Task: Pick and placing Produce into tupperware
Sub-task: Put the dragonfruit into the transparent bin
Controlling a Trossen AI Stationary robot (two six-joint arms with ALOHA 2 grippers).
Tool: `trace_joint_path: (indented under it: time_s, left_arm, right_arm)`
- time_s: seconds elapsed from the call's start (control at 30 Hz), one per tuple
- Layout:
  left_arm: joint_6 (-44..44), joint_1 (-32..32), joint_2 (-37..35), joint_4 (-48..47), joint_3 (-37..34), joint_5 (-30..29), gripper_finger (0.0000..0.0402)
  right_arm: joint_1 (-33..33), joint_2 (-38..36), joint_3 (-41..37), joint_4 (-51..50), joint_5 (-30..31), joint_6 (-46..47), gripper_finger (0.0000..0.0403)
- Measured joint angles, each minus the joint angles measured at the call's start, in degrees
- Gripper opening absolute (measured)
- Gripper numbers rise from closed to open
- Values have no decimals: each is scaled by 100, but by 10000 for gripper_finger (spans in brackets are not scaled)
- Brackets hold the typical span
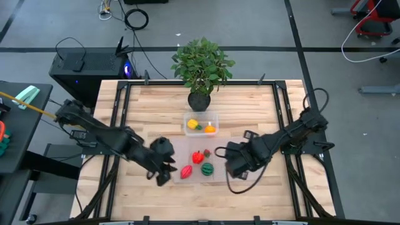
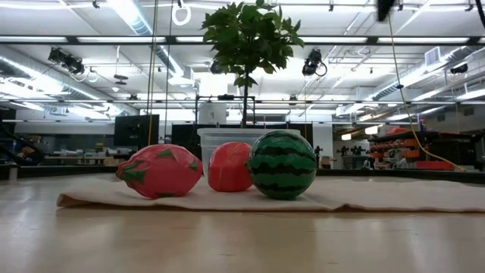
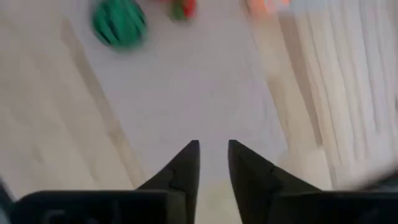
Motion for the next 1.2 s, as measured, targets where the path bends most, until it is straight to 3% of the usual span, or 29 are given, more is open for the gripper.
trace_joint_path:
  time_s: [0.13, 0.33, 0.5, 0.7, 0.93, 1.2]
  left_arm:
    - [-780, -4, 656, -110, -2, 3, 176]
    - [-2045, 212, 1615, -84, -2, -57, 176]
    - [-2551, 507, 2229, -11, -2, 731, 181]
    - [-2252, 720, 2492, 470, -2, 1404, 222]
    - [-2088, 880, 2487, 657, 0, 1426, 285]
    - [-1780, 964, 2520, 387, 4, 1451, 302]
  right_arm:
    - [299, -710, -1194, 181, 9, 703, 122]
    - [798, -1915, -2673, 1418, 330, 1685, 145]
    - [980, -2608, -3483, 2354, 807, 2170, 161]
    - [965, -2895, -3806, 2790, 941, 2198, 189]
    - [965, -2889, -3806, 2798, 986, 2103, 212]
    - [965, -2891, -3806, 2793, 988, 2091, 221]
